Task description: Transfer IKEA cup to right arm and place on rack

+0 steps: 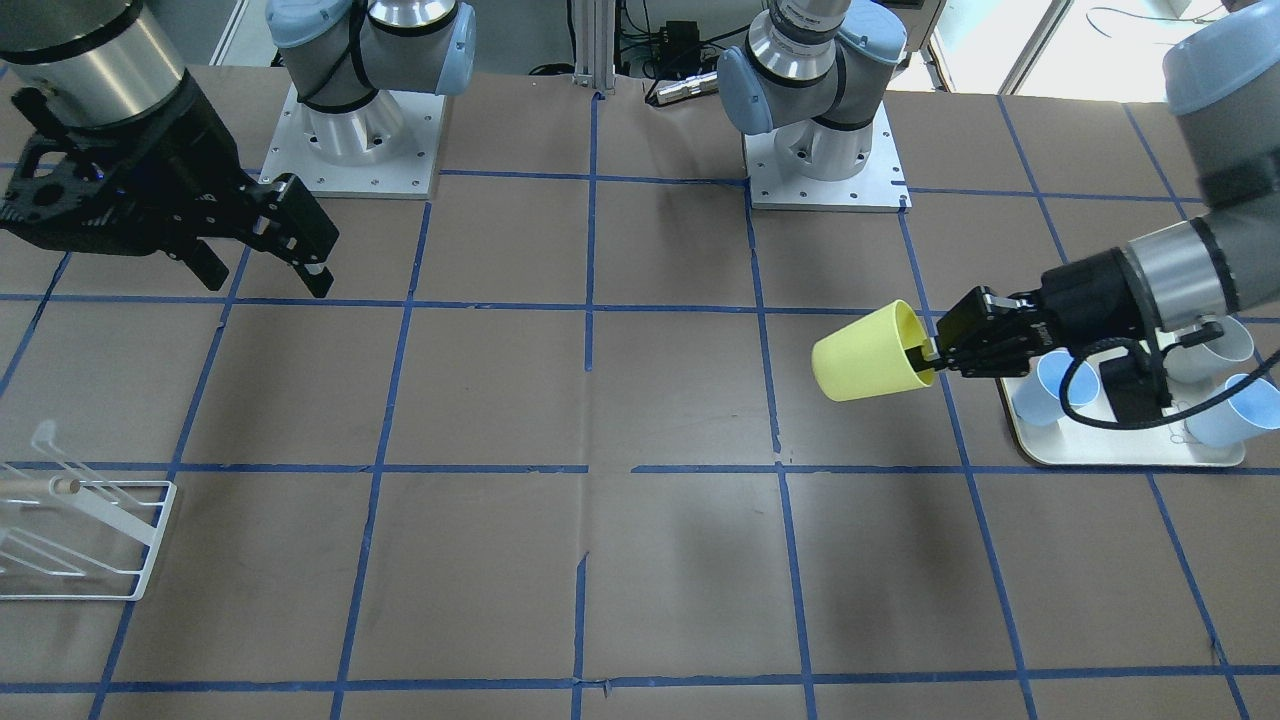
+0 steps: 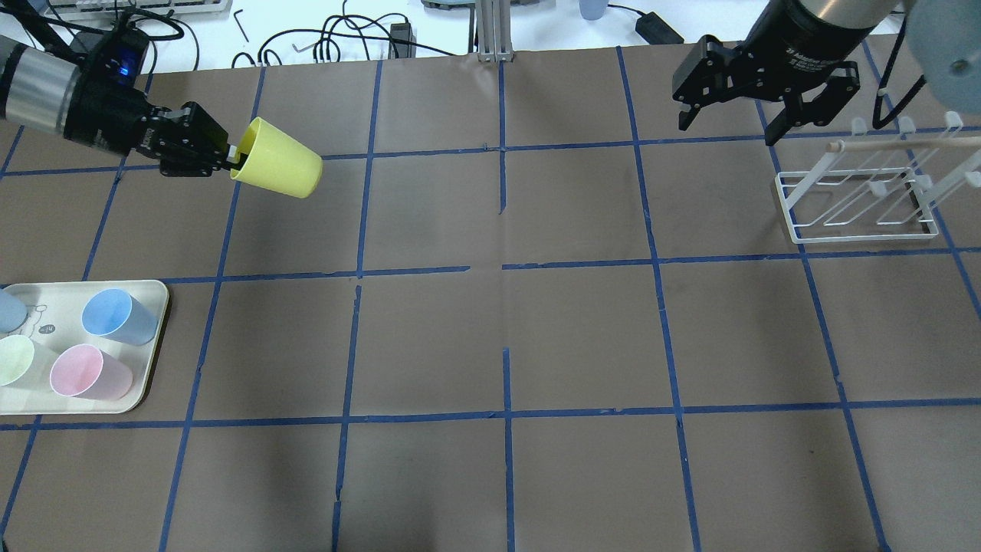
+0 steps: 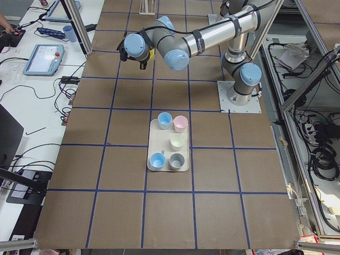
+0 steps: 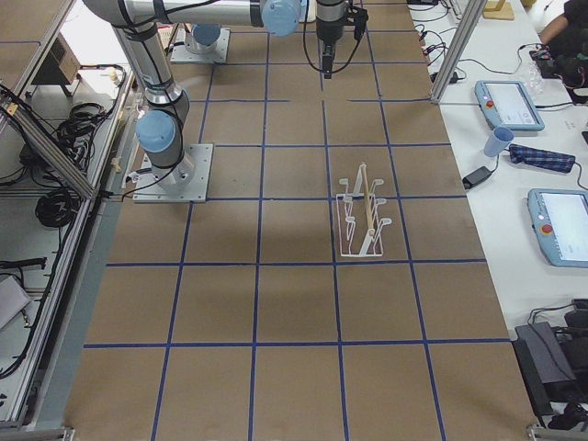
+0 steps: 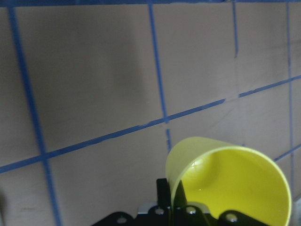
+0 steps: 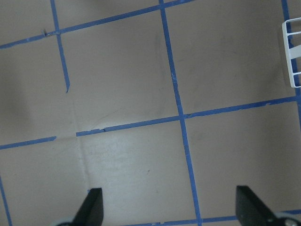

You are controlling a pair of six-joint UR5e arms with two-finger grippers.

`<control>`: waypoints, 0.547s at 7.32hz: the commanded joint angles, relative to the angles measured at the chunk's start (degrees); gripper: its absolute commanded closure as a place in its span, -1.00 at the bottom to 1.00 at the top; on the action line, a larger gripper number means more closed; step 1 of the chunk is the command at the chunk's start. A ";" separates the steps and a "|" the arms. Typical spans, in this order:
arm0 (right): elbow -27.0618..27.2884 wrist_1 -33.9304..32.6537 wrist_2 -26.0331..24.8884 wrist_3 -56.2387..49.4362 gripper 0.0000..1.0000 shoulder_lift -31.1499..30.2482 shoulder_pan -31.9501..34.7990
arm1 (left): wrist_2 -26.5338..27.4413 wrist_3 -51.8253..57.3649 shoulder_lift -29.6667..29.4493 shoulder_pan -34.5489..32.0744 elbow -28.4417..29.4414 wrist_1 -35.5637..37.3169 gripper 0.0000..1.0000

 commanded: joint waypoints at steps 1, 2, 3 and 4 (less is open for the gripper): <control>-4.49 8.93 8.93 -1.65 -1.00 -0.02 -5.99 | -15.54 0.03 2.29 -3.39 -8.63 0.18 1.00; -5.03 11.94 13.41 -2.01 -1.00 -0.02 -7.93 | -22.04 -0.84 2.99 -6.99 -9.88 0.36 1.00; -4.95 15.88 19.80 -2.10 -1.00 0.07 -9.78 | -30.55 -1.02 3.35 -11.20 -10.59 0.01 1.00; -4.34 20.71 26.57 -2.62 -1.00 -0.02 -11.88 | -35.59 -0.94 3.96 -14.46 -12.51 0.10 1.00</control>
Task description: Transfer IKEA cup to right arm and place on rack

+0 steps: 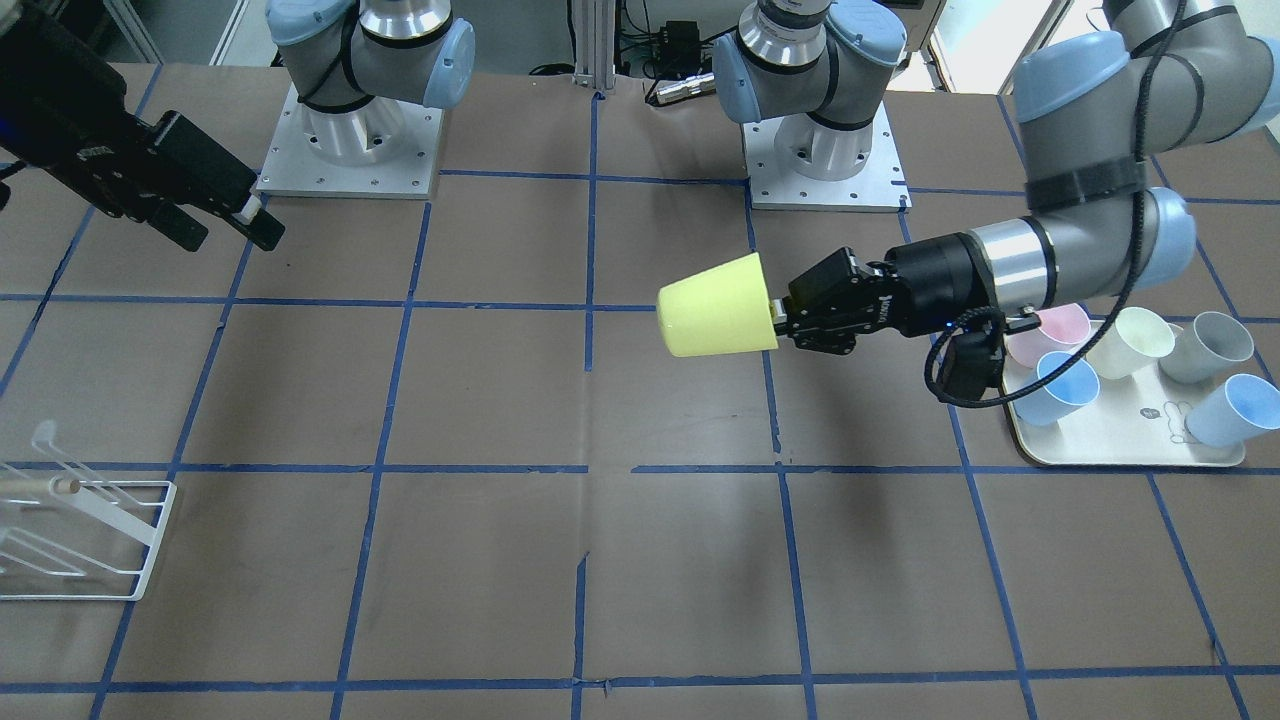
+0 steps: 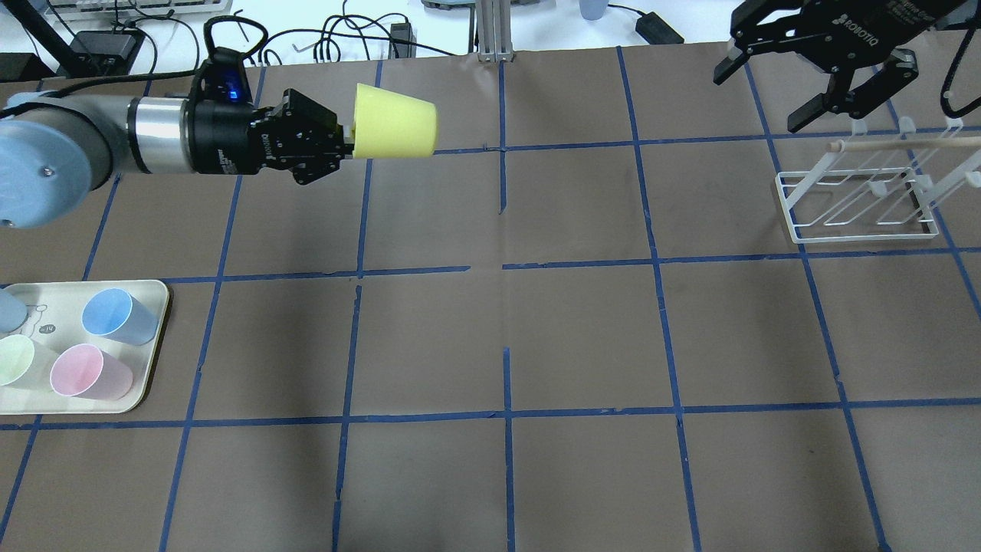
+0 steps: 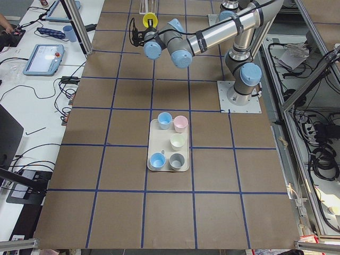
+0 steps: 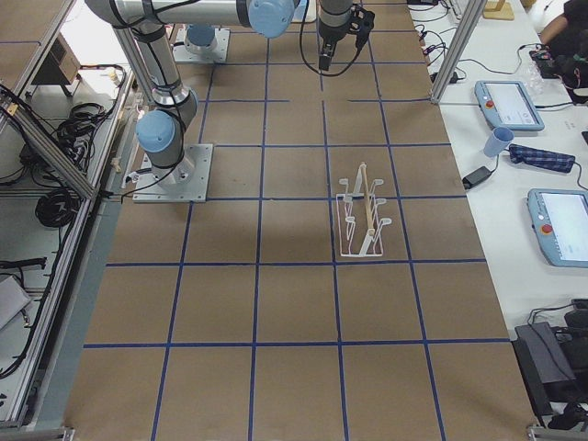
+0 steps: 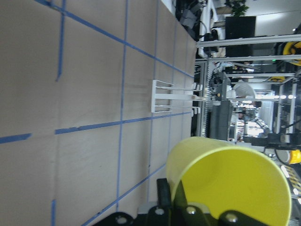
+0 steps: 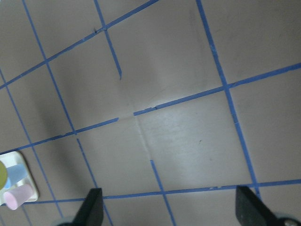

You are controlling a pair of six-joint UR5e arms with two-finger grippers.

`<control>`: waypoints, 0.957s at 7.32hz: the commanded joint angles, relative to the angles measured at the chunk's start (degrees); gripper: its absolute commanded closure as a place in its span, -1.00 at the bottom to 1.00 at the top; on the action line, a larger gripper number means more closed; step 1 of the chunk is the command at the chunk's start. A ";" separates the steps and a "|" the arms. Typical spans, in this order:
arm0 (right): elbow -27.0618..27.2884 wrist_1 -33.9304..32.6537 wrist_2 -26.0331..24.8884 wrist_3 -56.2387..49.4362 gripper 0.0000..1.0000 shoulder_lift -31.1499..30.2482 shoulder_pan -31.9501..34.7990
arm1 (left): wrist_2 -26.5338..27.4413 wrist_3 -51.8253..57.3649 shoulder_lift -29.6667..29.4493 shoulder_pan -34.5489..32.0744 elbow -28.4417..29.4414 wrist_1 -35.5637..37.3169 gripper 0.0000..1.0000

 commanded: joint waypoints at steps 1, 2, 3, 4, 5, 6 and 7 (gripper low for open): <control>0.30 11.53 13.52 -0.60 -1.00 0.06 -3.17 | -13.08 0.52 1.50 -5.93 -4.47 0.16 1.00; 0.39 16.29 19.58 -0.42 -1.00 0.06 -3.18 | -17.92 2.61 2.12 -7.60 -6.84 0.50 1.00; 0.65 19.73 23.73 -0.33 -1.00 0.06 -3.00 | -21.10 4.55 1.86 -10.06 -7.82 0.60 1.00; 1.96 20.81 27.86 -0.33 -1.00 -0.11 -2.65 | -27.23 4.74 0.90 -13.82 -7.75 0.77 1.00; 4.06 20.82 30.25 -0.33 -1.00 -0.64 -2.56 | -31.46 4.83 0.72 -16.82 -7.83 1.38 1.00; 5.82 20.82 32.36 0.01 -1.00 -0.64 -2.56 | -32.03 4.74 1.24 -18.07 -7.83 1.39 1.00; 6.53 21.35 34.21 0.28 -1.00 -0.64 -2.30 | -33.77 4.74 1.94 -18.86 -7.83 1.30 1.00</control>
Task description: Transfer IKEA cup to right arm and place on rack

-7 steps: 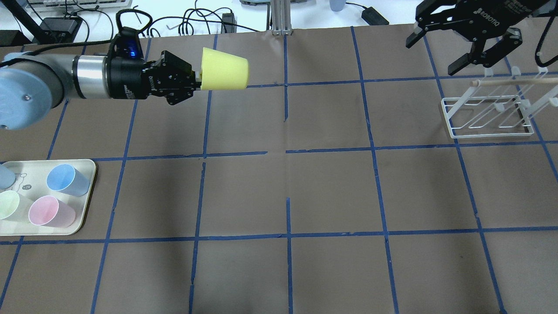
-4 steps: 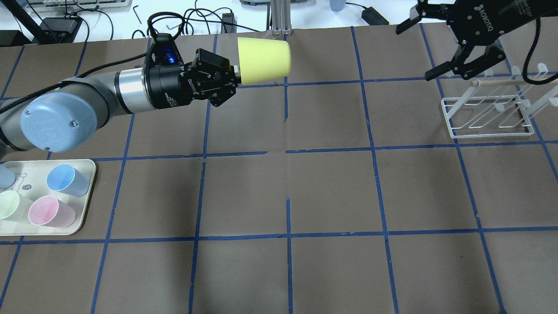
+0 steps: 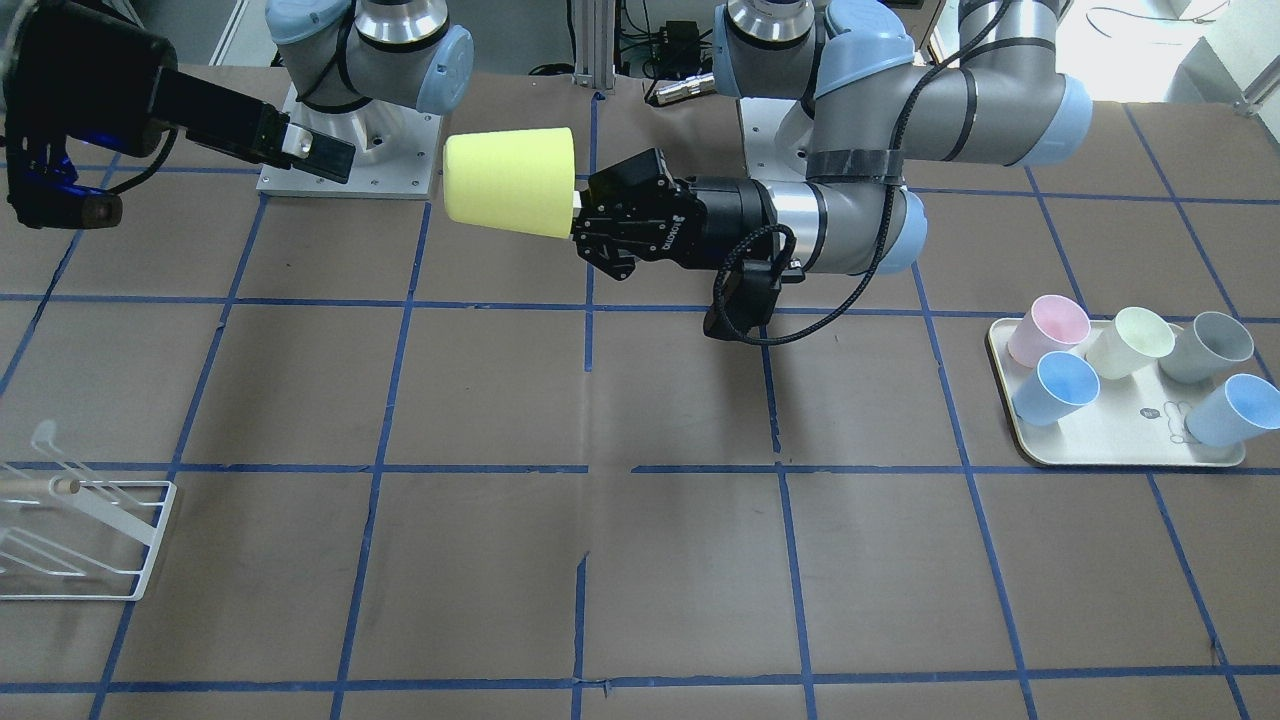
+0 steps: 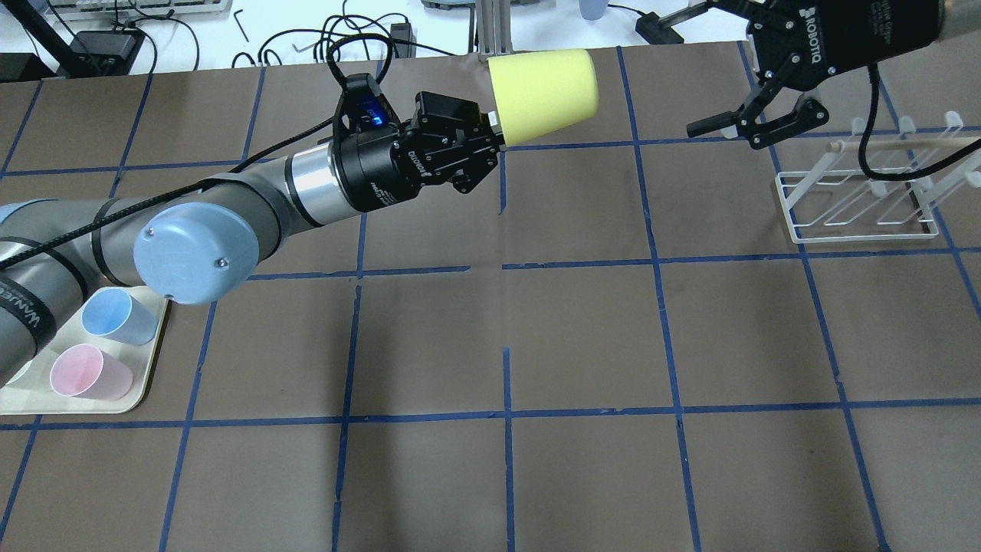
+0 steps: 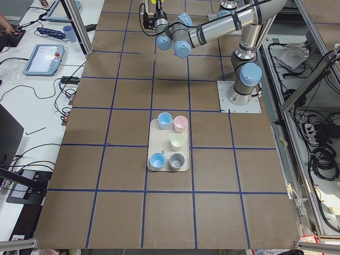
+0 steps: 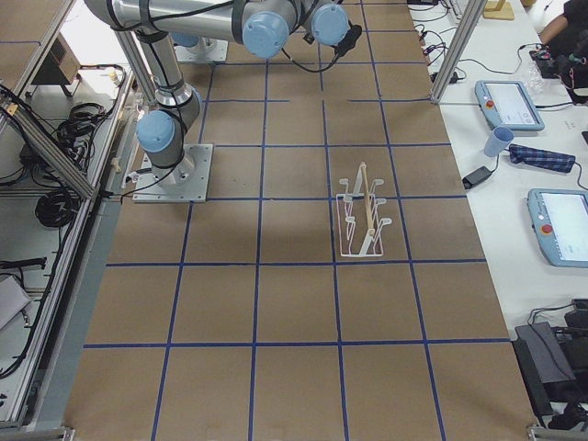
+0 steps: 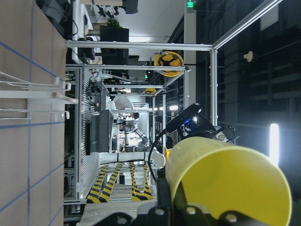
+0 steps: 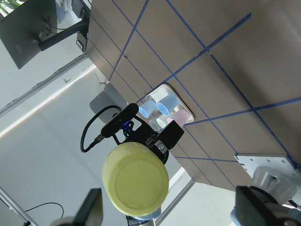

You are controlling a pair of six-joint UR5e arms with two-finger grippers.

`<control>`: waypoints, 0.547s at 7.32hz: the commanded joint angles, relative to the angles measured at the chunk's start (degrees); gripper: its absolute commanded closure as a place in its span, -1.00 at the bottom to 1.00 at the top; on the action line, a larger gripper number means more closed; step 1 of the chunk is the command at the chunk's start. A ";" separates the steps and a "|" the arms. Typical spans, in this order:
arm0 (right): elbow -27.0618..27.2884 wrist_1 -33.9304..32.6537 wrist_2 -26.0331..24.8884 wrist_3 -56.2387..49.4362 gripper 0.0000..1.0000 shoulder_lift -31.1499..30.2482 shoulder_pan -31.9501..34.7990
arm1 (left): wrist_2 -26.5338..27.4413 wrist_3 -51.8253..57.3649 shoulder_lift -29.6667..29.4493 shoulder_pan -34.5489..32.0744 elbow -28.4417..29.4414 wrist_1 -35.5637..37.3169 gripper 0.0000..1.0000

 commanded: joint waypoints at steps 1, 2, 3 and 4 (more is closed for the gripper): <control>1.51 2.68 4.71 0.32 -1.00 -0.07 1.01 | -2.49 0.02 0.98 -2.61 -0.04 0.10 1.00; 1.52 2.96 6.03 0.49 -1.00 -0.07 1.19 | -2.49 0.02 1.15 -3.66 -0.04 0.10 1.00; 1.52 2.96 6.05 0.41 -1.00 -0.16 1.28 | -2.49 0.02 0.98 -3.76 -0.04 0.10 1.00; 1.52 2.96 6.05 0.41 -1.00 -0.51 1.98 | -2.49 0.02 0.98 -3.85 -0.13 0.02 1.00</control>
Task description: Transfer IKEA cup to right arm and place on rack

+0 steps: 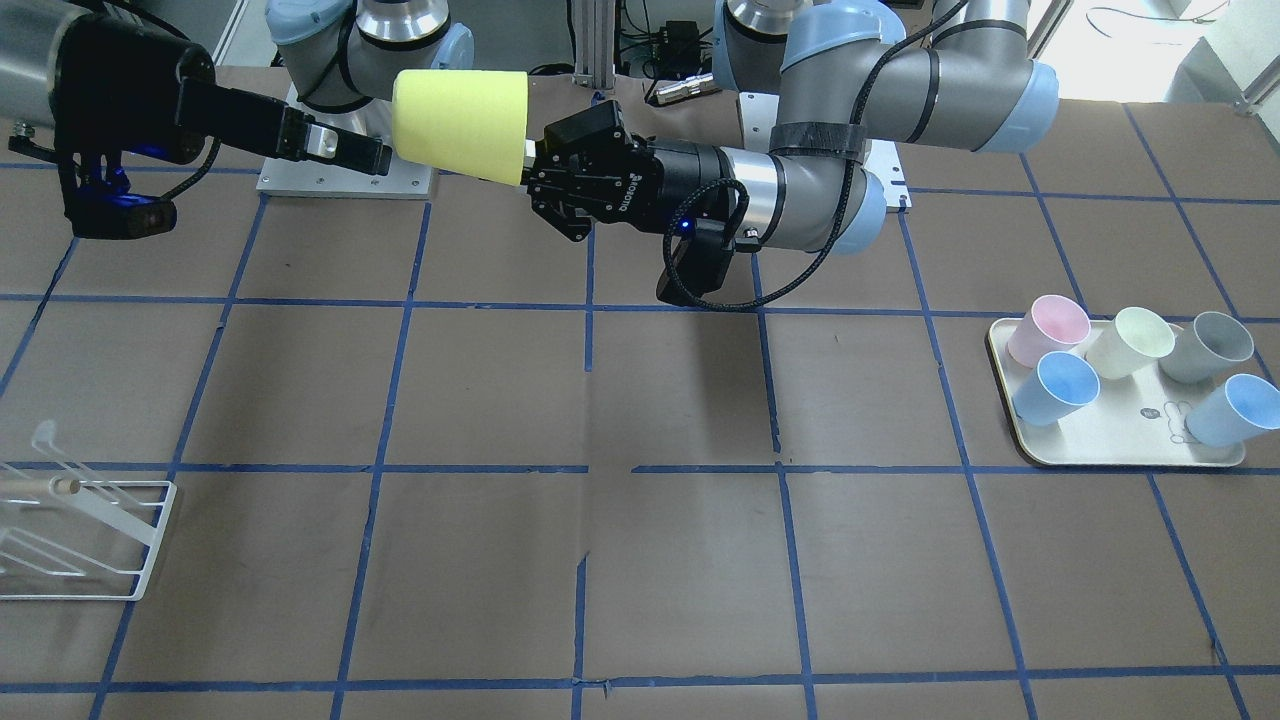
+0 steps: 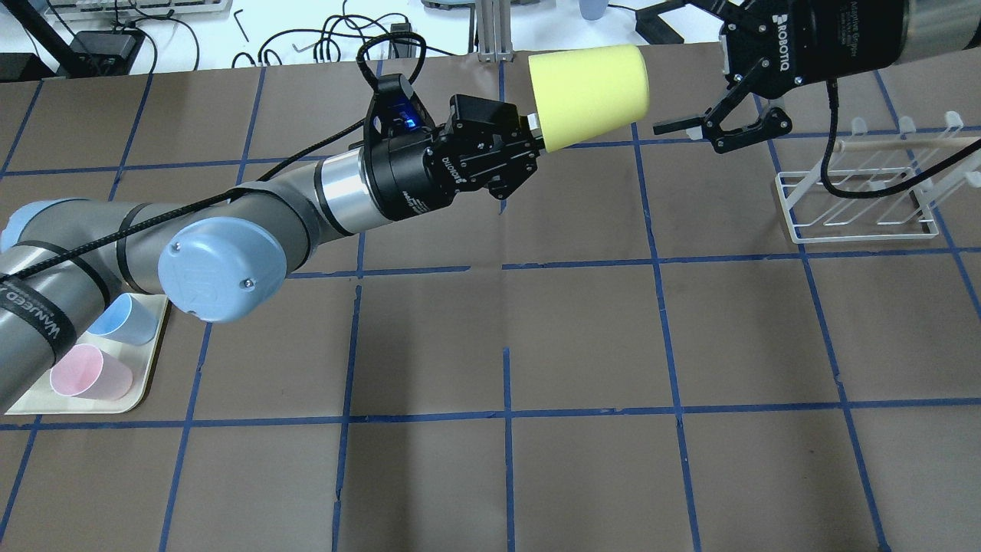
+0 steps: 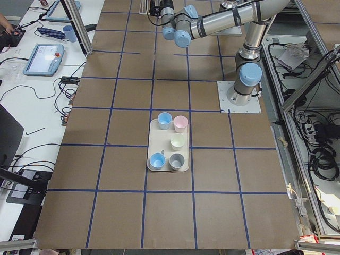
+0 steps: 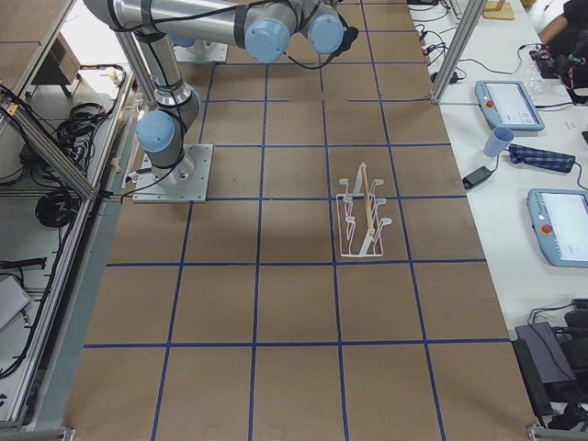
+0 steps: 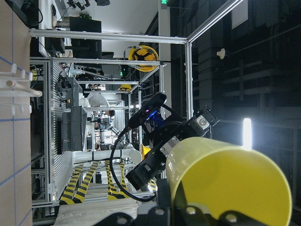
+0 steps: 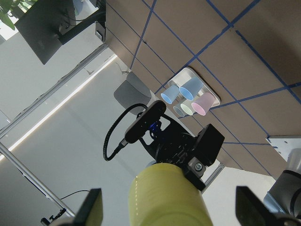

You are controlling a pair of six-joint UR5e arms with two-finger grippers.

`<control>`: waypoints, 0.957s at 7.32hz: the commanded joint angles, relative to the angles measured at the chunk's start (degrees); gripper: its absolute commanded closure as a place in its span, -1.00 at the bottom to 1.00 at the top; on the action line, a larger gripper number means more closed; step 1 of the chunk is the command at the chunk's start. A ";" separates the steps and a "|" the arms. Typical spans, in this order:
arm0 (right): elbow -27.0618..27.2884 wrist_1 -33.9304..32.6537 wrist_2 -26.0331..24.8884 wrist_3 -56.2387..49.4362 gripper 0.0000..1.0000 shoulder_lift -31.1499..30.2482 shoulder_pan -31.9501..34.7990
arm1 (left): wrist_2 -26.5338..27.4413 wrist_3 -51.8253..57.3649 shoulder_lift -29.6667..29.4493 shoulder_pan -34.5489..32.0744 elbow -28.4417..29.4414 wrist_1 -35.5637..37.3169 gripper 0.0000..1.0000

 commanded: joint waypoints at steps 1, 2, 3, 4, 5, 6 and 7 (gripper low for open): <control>0.03 0.12 0.27 0.00 -1.00 -0.99 1.58 | -0.04 0.00 0.09 -0.27 0.03 -0.07 1.00; 0.12 0.12 0.18 0.08 -1.00 -1.78 1.85 | -0.04 -0.09 0.17 -0.36 0.03 -0.07 1.00; 0.29 0.12 0.18 0.00 -1.00 -1.96 1.85 | -0.04 -0.09 0.44 -0.36 0.03 -0.07 1.00; 0.38 0.12 0.09 0.00 -1.00 -2.05 1.94 | -0.04 -0.09 0.44 -0.36 0.03 -0.15 1.00; 0.38 0.12 -0.08 0.00 -1.00 -1.96 2.38 | -0.04 -0.09 0.44 -0.36 0.03 -0.07 1.00; 0.38 0.12 -0.26 -0.09 -0.91 -1.96 2.82 | -0.04 -0.09 0.53 -0.36 0.03 -0.15 1.00; 0.38 0.12 -0.26 -0.09 -0.67 -1.96 2.91 | -0.04 -0.09 0.27 -0.36 0.03 -0.15 1.00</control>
